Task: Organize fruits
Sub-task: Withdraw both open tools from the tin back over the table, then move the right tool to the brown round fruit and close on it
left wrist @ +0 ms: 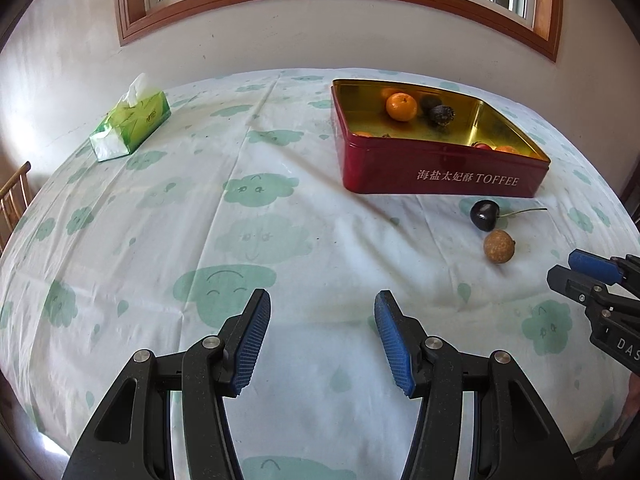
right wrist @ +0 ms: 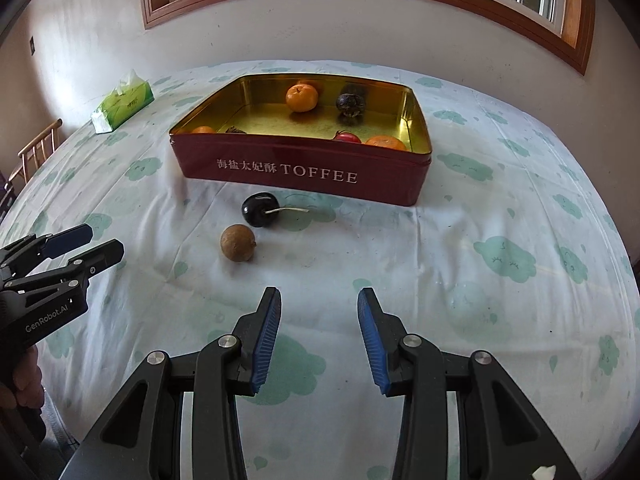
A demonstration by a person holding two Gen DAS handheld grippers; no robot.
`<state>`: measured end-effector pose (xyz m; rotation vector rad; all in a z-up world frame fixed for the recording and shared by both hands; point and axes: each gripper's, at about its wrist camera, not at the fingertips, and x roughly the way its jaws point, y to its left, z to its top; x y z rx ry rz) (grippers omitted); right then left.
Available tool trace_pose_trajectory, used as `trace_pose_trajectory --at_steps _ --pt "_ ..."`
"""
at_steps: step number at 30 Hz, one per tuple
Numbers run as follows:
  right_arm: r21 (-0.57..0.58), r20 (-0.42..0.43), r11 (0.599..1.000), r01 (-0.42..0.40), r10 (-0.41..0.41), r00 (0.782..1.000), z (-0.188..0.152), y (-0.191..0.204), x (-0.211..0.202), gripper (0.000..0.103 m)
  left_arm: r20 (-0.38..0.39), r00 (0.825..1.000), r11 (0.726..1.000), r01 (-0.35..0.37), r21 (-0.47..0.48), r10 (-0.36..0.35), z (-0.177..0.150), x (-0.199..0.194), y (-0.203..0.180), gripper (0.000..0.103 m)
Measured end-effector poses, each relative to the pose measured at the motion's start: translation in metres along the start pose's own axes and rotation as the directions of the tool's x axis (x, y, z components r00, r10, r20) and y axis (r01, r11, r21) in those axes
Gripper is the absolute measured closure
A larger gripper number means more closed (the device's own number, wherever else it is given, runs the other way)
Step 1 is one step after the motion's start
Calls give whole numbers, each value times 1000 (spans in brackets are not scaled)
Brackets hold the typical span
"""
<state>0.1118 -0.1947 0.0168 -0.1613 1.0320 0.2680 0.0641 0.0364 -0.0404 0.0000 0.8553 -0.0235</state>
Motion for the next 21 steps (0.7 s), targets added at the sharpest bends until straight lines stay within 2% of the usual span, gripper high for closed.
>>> trace_pose_trajectory --at_steps 10,21 --pt "-23 -29 999 -49 49 998 9 19 21 65 -10 1000 1000 -3 -17 3 -2 10 14 48" --pt "-58 -3 997 -44 43 999 24 34 35 66 2 1000 1000 0 -19 0 -2 12 17 43"
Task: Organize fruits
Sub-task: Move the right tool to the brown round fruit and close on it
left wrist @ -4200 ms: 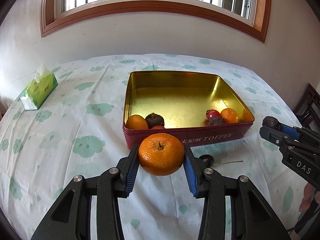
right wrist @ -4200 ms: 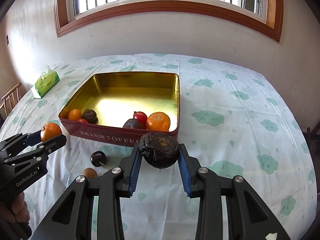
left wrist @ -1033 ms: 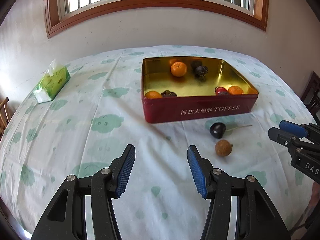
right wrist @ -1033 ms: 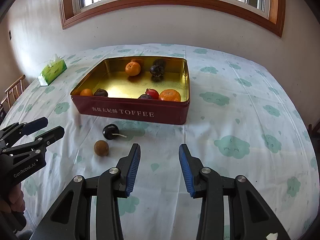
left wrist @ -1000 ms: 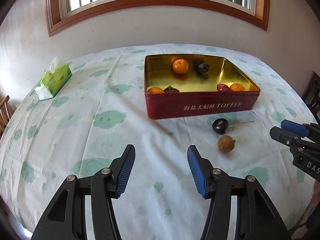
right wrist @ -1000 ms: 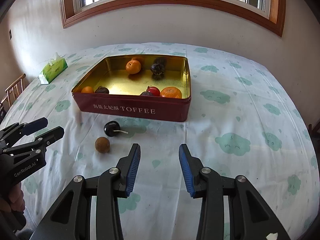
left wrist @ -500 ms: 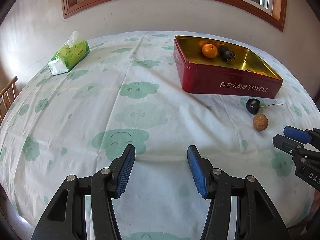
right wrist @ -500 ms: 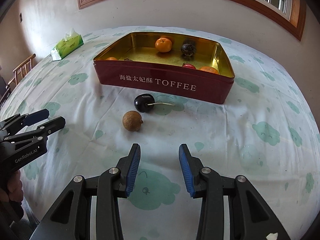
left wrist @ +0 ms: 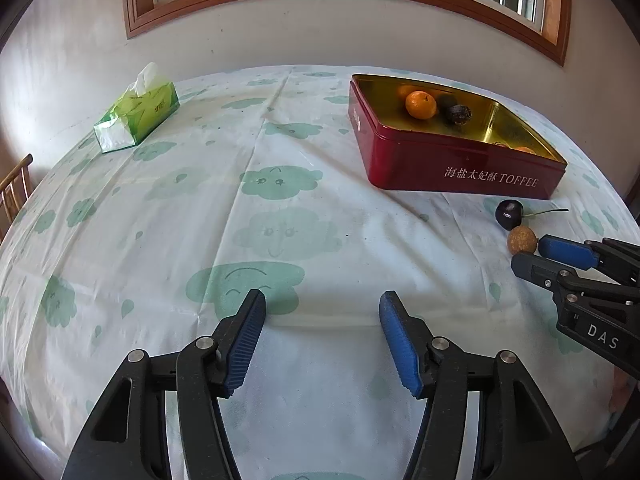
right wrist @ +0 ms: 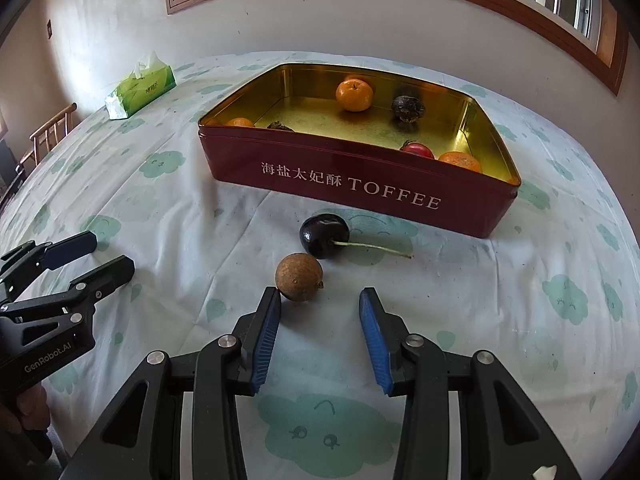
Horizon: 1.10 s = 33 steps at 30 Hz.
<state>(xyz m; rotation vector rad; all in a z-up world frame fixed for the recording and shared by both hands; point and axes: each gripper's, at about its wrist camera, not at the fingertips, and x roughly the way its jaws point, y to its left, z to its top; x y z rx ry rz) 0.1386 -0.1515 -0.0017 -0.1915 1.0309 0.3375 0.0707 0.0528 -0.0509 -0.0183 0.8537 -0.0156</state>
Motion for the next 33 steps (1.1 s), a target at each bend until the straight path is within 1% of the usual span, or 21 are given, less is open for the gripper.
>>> trace_pose_trajectory --at_steps 2,13,14,17,21,25,33 --pt "-8 6 1000 0 0 1000 2 2 2 67 0 1000 1000 -2 -2 2 0 0 0 43" --pt "-7 11 1000 -2 2 1000 9 4 7 68 -1 1000 1000 -2 -2 2 0 0 -1 43" --pt "-8 10 1000 -7 7 1000 8 4 7 69 -1 1000 1000 -2 -2 2 0 0 -1 43" --pt "-20 11 1000 -9 9 1000 7 7 6 79 -1 1000 1000 -2 -4 2 0 0 -1 43" --pt "-18 10 1000 -9 9 1000 3 7 3 80 3 1000 1000 13 3 -13 0 -2 -6 43" --pt "-4 9 1000 7 -7 1000 -2 -2 -2 80 10 999 999 34 25 -34 3 -4 -18 43" --pt "57 3 996 74 -74 997 -10 -42 -7 80 10 997 993 79 90 -81 12 0 -54 43"
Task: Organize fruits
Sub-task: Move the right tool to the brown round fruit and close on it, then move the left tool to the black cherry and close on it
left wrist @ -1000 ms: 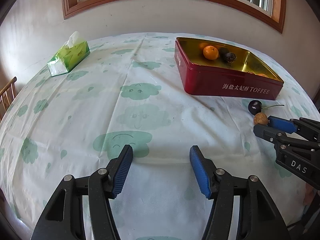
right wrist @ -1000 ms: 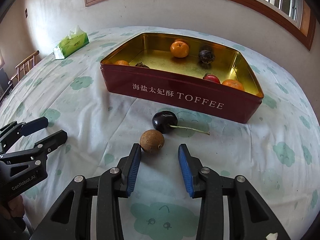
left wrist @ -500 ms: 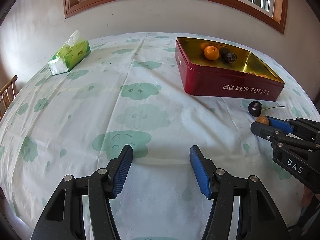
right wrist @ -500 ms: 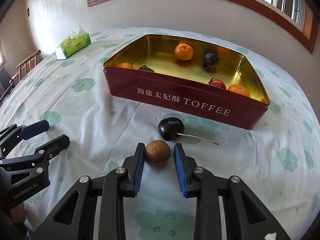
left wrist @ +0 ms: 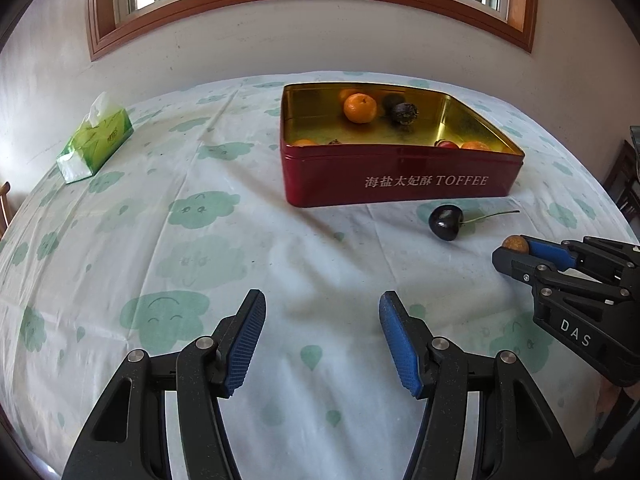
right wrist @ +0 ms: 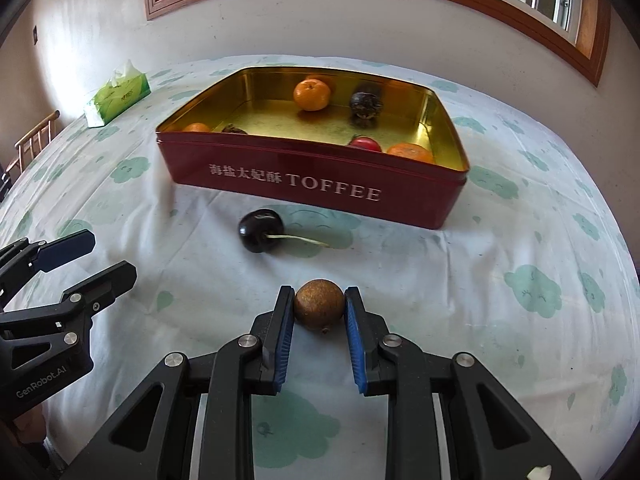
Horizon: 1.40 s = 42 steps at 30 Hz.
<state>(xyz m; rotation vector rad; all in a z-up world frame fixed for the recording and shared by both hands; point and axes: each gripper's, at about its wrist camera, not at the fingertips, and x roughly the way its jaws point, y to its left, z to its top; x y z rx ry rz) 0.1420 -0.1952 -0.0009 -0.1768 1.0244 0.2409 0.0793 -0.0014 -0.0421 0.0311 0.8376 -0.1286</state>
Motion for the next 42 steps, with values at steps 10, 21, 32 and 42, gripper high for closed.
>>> trace_pose_trajectory --at_steps 10,21,32,42 --pt "53 4 996 67 -68 998 3 -50 6 80 -13 999 998 38 51 -38 15 14 -33 43" --pt "89 12 993 73 -74 997 6 -74 9 80 -34 997 992 78 98 -75 29 31 -65 43" --pt "94 13 993 67 -69 998 6 -74 9 80 -44 996 994 80 75 -77 48 48 -75 43" --pt "94 13 993 67 -68 998 5 -74 8 79 -38 997 995 70 71 -67 49 55 -75 64"
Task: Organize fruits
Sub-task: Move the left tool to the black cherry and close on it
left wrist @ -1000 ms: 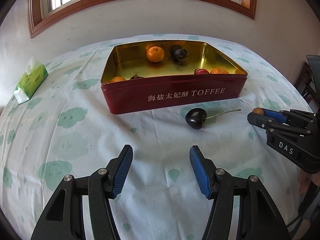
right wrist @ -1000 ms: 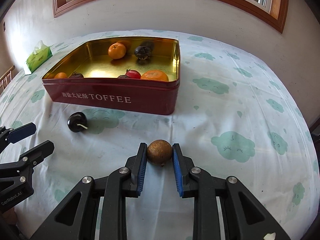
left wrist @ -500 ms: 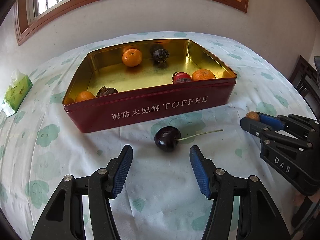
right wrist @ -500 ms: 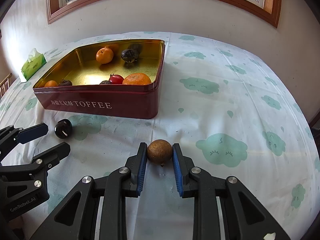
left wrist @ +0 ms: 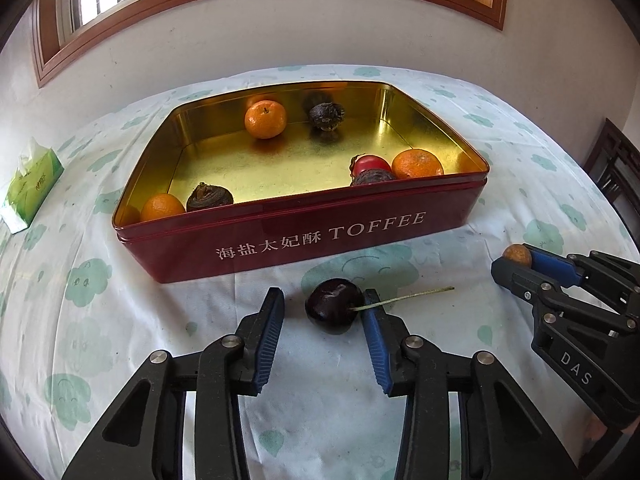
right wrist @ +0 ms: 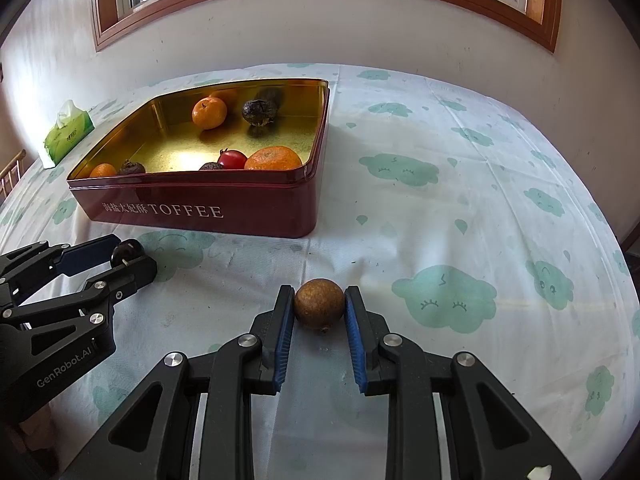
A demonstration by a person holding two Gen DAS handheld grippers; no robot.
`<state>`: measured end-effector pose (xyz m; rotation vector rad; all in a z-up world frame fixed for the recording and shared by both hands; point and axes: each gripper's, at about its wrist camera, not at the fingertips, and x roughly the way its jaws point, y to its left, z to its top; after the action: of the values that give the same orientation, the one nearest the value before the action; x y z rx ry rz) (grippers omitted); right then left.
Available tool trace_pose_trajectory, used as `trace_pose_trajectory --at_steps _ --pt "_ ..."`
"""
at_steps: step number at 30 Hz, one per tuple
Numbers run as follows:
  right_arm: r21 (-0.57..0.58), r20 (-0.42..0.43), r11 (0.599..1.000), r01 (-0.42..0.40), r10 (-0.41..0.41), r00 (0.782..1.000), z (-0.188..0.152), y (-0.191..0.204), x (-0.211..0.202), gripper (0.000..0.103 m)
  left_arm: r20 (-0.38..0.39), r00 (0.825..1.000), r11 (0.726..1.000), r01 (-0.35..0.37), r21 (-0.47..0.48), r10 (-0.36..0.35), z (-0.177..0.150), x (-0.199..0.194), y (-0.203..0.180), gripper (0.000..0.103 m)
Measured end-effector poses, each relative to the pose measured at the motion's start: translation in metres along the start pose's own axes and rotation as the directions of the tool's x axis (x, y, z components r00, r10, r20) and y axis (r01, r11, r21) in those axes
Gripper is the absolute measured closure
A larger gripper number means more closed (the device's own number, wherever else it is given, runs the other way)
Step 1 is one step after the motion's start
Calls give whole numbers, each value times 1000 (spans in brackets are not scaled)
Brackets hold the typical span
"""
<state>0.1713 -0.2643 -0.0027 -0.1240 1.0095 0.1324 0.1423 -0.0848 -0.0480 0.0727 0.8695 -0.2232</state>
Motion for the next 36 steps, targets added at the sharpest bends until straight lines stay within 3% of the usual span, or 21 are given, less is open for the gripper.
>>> trace_pose_trajectory --at_steps 6,36 --pt "0 0 1000 0 0 1000 0 0 0 79 4 1000 1000 3 21 -3 -2 -1 -5 74" --pt "-3 1 1000 3 -3 1000 0 1 1 80 15 999 998 -45 -39 46 -13 -19 14 75"
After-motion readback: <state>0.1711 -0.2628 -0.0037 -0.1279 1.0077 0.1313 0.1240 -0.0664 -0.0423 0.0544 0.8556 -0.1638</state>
